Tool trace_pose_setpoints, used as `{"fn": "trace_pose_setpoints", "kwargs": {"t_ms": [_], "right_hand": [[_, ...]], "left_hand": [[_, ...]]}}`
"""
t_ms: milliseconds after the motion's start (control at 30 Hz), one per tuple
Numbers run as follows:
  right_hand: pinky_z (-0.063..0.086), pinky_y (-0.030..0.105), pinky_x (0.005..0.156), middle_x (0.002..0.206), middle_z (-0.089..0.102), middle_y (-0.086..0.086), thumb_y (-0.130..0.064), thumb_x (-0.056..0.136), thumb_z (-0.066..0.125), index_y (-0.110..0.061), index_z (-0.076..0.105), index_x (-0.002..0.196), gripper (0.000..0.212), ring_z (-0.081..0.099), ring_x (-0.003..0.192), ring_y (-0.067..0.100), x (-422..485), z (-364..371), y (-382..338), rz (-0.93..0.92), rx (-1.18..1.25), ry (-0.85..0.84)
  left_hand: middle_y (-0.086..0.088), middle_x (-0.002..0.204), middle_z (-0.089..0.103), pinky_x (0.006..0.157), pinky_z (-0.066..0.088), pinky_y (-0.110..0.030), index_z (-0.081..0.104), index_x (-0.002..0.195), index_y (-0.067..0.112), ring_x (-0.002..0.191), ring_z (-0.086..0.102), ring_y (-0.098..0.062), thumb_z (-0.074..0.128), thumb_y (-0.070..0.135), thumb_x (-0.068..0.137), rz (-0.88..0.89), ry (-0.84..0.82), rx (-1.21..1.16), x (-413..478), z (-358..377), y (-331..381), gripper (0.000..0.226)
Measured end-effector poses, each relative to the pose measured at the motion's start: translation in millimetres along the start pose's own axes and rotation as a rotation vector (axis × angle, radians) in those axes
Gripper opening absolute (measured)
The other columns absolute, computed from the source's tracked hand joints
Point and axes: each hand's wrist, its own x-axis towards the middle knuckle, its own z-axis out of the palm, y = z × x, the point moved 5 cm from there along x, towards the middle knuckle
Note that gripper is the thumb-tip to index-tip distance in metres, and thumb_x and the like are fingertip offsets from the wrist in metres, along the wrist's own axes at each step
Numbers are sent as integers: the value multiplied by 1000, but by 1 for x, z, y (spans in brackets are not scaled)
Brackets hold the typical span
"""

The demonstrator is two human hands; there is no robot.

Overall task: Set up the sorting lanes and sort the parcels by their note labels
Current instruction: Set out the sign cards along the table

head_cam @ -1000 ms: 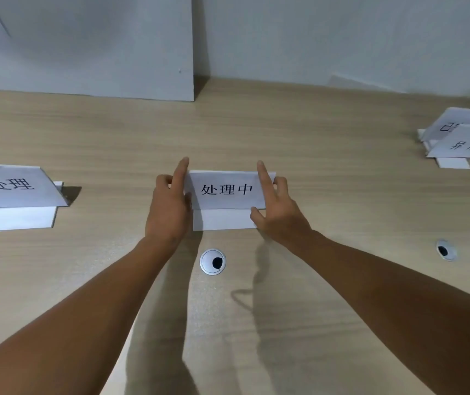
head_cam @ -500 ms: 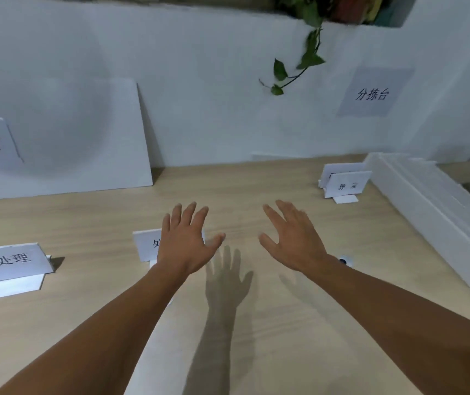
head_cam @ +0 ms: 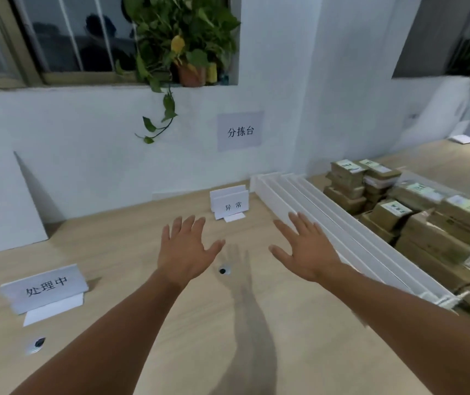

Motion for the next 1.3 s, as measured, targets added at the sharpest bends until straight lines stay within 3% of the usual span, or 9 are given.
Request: {"fn": "trace_pose_setpoints", "kwargs": {"t_ms": [233,333,733,867,1033,1167,1300], "right_hand": [[-1,44,126,171,1,1,-73,95,27,-41,9,161,75,-9,156,19,19,0,74,-60,48,-7],[1,43,127,170,4,2,-72,96,29,-40,10,161,75,-6,156,19,53,13,91,-86,71,-13],[12,41,126,170,7,5,-67,96,40,-36,12,161,77,0,156,21,215,85,147,-193,144,-104],[21,40,123,169,12,2,-66,95,44,-38,14,160,78,6,155,18,268,111,164,-180,213,-126],[39,49,112,163,18,-4,-56,94,54,-37,17,159,76,27,148,17,346,157,183,-164,383,-205],[40,35,106,158,25,-2,-45,96,58,-32,20,159,75,37,141,21,405,200,180,-199,469,-222],[43,44,107,156,27,1,-40,95,60,-32,19,160,77,39,138,23,456,245,166,-195,523,-241]], "left_hand": [[3,169,18,126,0,-48,20,161,28,157,3,-24,25,78,93,-49,-5,35,22,21,74,85],[2,166,25,126,5,-50,25,159,26,156,9,-26,29,76,94,-74,40,69,47,33,79,82],[3,166,26,125,1,-51,23,159,26,156,8,-24,33,71,97,-188,3,51,191,124,92,77],[1,164,29,125,5,-51,27,158,26,155,13,-25,37,69,97,-235,-5,56,239,147,83,74],[-1,161,33,125,7,-53,30,157,30,152,18,-25,44,65,97,-315,2,34,299,185,61,71],[-5,160,34,124,12,-53,30,157,29,151,22,-25,49,62,97,-379,-3,-28,345,223,37,72],[-13,163,29,123,15,-51,24,159,26,151,23,-29,51,59,97,-440,-21,-42,387,261,8,75]]}}
